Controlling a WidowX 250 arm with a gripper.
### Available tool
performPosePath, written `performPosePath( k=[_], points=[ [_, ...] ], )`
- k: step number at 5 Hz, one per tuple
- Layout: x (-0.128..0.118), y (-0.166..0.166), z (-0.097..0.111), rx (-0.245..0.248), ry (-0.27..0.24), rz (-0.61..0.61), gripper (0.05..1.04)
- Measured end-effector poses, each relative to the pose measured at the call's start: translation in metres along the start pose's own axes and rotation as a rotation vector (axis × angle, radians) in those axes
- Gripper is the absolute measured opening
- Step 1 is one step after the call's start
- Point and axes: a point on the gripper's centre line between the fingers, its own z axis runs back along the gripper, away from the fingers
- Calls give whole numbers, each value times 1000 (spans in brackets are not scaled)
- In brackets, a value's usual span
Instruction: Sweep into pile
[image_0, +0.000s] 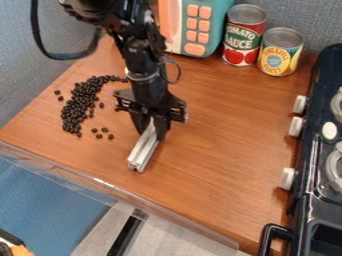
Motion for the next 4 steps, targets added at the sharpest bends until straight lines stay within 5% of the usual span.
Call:
performPosePath(
  k=[4],
  points=[
    [-8, 28, 3, 13, 26, -106, 372]
  ],
)
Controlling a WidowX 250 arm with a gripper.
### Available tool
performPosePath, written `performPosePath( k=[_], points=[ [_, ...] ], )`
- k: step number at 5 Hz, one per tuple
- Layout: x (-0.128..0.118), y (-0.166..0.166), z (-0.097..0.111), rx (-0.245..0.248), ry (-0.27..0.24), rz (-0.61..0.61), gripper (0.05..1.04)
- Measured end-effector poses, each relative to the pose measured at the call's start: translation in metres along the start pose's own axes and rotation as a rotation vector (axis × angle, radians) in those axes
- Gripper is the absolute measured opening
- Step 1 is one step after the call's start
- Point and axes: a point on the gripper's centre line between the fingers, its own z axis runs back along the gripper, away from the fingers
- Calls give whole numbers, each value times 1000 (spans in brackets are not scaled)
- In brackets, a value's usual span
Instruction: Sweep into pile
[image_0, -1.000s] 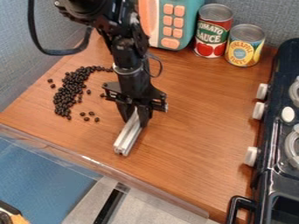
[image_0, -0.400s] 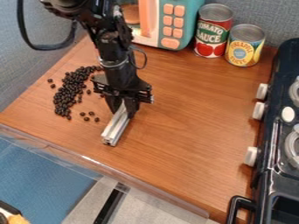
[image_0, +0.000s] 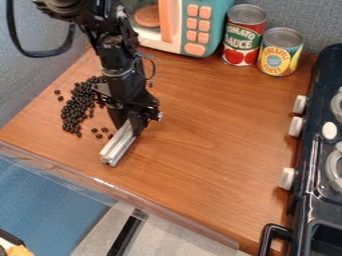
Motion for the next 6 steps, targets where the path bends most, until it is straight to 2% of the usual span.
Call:
performPosePath(
  k=[1, 2, 4, 6],
  points=[
    [-1, 13, 2, 12, 4, -16, 372],
    [5, 19, 4, 24, -17, -19, 372],
    [9, 44, 2, 46, -18, 27, 372],
    [9, 39, 1, 24, -13, 26, 372]
  ],
)
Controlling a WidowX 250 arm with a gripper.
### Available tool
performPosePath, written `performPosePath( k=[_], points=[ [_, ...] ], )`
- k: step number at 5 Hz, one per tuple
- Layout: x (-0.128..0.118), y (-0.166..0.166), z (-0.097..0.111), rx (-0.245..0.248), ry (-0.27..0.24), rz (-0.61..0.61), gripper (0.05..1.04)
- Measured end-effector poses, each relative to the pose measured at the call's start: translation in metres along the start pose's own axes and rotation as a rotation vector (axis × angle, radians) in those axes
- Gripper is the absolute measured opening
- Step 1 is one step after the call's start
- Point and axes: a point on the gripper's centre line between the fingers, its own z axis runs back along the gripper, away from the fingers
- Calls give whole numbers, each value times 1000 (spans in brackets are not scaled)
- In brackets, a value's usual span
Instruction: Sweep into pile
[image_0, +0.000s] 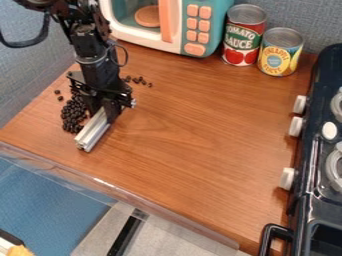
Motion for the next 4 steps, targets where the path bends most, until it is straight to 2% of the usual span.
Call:
performPosePath(
  k=[4],
  points=[
    [3, 22, 2, 54, -8, 37, 372]
  ],
)
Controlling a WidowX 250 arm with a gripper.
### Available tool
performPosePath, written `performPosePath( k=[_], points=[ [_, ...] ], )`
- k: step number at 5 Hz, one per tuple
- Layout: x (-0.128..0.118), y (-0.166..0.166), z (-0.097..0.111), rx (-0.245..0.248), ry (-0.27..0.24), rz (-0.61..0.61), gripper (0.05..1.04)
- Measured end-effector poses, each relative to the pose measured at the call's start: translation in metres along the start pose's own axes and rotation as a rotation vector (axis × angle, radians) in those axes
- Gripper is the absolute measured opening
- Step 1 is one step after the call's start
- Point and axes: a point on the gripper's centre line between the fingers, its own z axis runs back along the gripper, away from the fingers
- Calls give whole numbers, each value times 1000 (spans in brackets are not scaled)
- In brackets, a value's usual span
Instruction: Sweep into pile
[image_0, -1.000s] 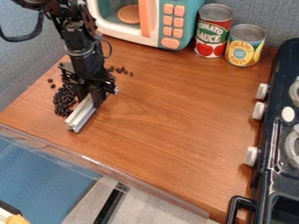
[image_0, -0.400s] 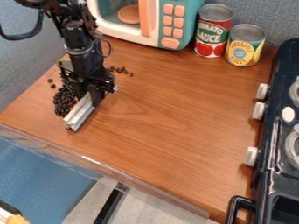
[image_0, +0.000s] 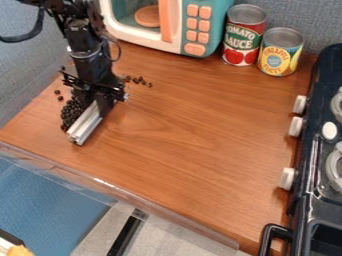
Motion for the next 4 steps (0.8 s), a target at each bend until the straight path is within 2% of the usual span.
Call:
performPosePath(
  k=[1, 2, 3, 4],
  points=[
    [0, 5, 0, 17, -4, 7, 372],
    [0, 3, 0, 14, -5, 7, 372],
    [-7, -21, 10, -49, -4, -19, 372],
    [1, -52, 39, -115, -49, -37, 372]
  ],
)
